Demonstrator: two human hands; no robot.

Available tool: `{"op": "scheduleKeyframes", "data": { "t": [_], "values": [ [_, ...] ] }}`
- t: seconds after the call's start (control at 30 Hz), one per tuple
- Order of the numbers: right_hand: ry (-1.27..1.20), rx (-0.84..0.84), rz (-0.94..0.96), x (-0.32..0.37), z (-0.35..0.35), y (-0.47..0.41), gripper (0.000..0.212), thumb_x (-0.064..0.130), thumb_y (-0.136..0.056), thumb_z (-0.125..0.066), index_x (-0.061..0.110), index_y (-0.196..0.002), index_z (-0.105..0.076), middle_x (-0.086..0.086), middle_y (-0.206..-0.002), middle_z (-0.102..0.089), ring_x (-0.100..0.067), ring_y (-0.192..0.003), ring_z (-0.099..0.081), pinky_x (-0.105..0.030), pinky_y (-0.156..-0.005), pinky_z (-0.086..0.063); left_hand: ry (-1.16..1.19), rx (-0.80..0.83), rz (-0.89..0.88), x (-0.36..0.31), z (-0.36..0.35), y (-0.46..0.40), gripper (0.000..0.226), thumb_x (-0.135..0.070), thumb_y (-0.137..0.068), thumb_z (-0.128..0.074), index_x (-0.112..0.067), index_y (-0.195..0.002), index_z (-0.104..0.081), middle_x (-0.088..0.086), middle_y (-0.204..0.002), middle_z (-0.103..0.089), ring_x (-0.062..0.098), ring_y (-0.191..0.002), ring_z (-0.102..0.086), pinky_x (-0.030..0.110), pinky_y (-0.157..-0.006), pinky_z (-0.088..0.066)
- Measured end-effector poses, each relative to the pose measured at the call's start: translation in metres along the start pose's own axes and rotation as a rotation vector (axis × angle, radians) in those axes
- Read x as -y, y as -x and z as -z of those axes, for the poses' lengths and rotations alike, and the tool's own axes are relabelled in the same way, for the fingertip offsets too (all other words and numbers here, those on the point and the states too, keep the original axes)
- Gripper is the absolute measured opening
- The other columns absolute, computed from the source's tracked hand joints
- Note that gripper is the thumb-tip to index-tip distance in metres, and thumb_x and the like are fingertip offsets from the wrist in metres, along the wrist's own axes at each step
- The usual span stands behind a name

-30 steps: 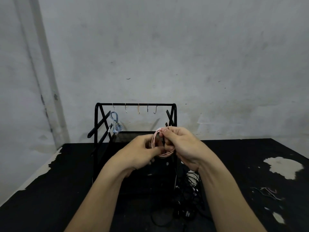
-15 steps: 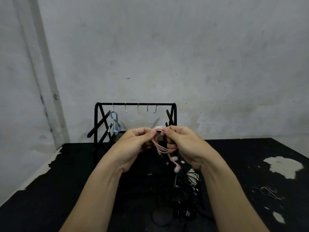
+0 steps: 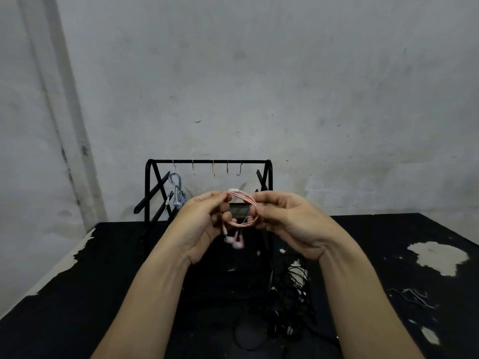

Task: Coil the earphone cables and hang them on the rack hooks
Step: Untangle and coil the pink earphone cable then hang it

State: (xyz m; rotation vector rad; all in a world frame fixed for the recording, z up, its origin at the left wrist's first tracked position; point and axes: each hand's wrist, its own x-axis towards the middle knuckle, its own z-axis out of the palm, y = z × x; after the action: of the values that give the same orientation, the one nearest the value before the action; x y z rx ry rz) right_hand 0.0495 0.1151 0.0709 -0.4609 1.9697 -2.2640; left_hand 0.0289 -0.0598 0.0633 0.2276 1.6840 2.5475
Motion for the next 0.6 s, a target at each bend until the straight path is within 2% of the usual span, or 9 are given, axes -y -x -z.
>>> {"op": "scheduleKeyframes", "data": {
  "t": [0.1, 0.2, 0.27, 0.37, 0.47, 0.6],
  "values": [
    [-0.028, -0.059, 0.042, -0.0007, 0.0021, -0.002, 0.022, -0.007, -0.091, -0.06, -0.004, -0.112, -0.064, -0.01, -0.086, -0.07, -0.012, -0.076, -0.068, -0.019, -0.073, -0.057, -0.03, 0.013, -0.014, 0.0022, 0.0014, -0.0012, 0.016, -0.008, -0.098, -0.053, -0.004, -0.092, -0.067, 0.001, -0.065, -0.056, 0.01, -0.055, -0.051, 0.036, -0.055, -0.058],
    [-0.108, -0.171, 0.088, 0.0009, 0.0034, -0.0042, 0.02, -0.009, -0.089, -0.062, -0.004, -0.108, -0.065, -0.01, -0.085, -0.073, -0.013, -0.073, -0.07, -0.02, -0.068, -0.058, -0.069, 0.127, 0.014, 0.0012, 0.0051, 0.0006, 0.023, 0.0, -0.098, -0.048, -0.001, -0.103, -0.07, 0.003, -0.073, -0.065, 0.012, -0.067, -0.056, 0.032, -0.076, -0.059],
    [-0.122, -0.229, 0.122, 0.0026, 0.0036, -0.0046, 0.018, -0.009, -0.089, -0.062, 0.0, -0.103, -0.067, -0.007, -0.08, -0.074, -0.01, -0.07, -0.071, -0.018, -0.064, -0.056, -0.085, 0.187, 0.025, 0.0007, 0.006, 0.003, 0.028, 0.005, -0.098, -0.043, 0.001, -0.11, -0.069, 0.004, -0.077, -0.064, 0.012, -0.072, -0.059, 0.032, -0.086, -0.058],
    [-0.081, -0.28, 0.142, 0.0046, 0.0025, -0.0031, 0.016, -0.006, -0.088, -0.065, 0.005, -0.099, -0.068, -0.005, -0.081, -0.076, -0.01, -0.07, -0.071, -0.021, -0.058, -0.057, -0.147, 0.165, -0.013, 0.0012, 0.0035, 0.0049, 0.03, 0.008, -0.099, -0.043, -0.001, -0.113, -0.068, 0.006, -0.082, -0.064, 0.013, -0.075, -0.065, 0.03, -0.085, -0.059],
    [-0.102, -0.287, 0.13, 0.006, 0.0006, -0.0008, 0.012, -0.005, -0.089, -0.065, 0.004, -0.097, -0.068, -0.006, -0.083, -0.076, -0.013, -0.068, -0.073, -0.023, -0.048, -0.056, -0.173, 0.058, -0.07, 0.0011, 0.0024, 0.0024, 0.028, 0.007, -0.096, -0.05, -0.009, -0.115, -0.063, 0.009, -0.084, -0.072, 0.017, -0.078, -0.072, 0.031, -0.078, -0.061],
    [-0.153, -0.243, 0.11, 0.0035, -0.0021, -0.0019, 0.018, -0.005, -0.09, -0.064, 0.0, -0.107, -0.064, -0.011, -0.088, -0.076, -0.018, -0.073, -0.075, -0.025, -0.054, -0.057, -0.163, -0.062, -0.115, 0.0036, 0.0045, -0.002, 0.017, 0.003, -0.093, -0.058, -0.003, -0.109, -0.061, 0.009, -0.085, -0.076, 0.017, -0.075, -0.073, 0.03, -0.069, -0.061]
  ]
}}
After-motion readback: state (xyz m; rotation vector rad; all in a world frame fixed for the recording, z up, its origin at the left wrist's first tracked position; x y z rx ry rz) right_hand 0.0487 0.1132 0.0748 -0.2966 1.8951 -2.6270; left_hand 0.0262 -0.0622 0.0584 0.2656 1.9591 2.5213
